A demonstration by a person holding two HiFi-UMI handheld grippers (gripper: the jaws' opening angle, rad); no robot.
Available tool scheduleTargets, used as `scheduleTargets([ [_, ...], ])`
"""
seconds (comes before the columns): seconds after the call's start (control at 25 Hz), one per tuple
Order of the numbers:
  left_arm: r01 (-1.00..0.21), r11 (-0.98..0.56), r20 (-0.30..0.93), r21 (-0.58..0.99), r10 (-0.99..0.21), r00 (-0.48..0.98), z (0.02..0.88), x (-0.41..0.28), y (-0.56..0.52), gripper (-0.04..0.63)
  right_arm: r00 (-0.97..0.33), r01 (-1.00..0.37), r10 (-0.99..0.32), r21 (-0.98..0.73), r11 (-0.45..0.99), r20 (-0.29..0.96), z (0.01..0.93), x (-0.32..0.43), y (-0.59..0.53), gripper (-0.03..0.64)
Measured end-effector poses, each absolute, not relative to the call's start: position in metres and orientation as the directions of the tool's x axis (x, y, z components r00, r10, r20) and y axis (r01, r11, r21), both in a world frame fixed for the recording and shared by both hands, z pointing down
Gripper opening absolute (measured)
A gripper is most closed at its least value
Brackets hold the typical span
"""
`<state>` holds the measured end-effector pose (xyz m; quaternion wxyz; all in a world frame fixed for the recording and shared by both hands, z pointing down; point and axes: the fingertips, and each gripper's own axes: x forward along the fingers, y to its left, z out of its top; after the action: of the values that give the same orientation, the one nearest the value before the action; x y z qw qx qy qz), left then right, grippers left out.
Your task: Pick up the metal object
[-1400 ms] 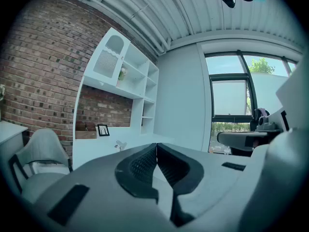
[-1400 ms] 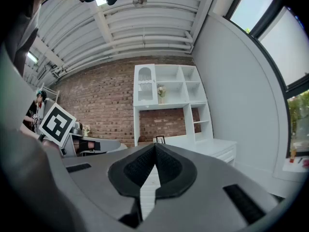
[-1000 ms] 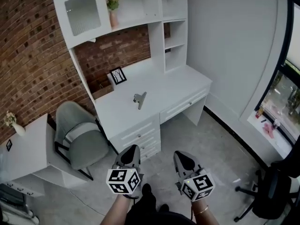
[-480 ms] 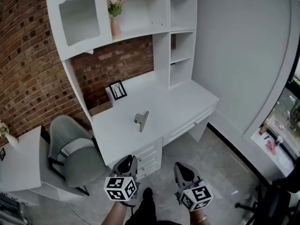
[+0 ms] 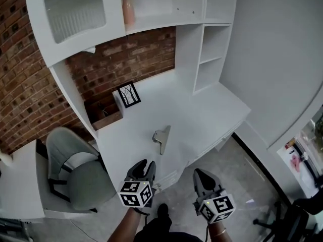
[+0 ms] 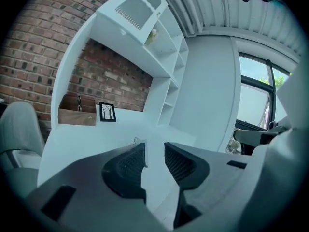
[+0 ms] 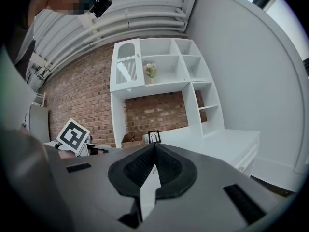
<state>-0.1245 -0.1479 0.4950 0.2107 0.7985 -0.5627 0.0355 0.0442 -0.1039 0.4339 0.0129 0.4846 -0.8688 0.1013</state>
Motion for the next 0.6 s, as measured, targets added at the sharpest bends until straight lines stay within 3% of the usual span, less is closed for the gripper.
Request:
scheduleTargets([
  [0.6, -0.881, -0.286, 0.399, 0.376, -0.808, 0.433, 0.545, -0.141, -0.244, 0.155, -0.444, -0.891, -0.876, -0.19, 0.412, 0.186, 0.454, 0.036, -0.191, 0.005],
])
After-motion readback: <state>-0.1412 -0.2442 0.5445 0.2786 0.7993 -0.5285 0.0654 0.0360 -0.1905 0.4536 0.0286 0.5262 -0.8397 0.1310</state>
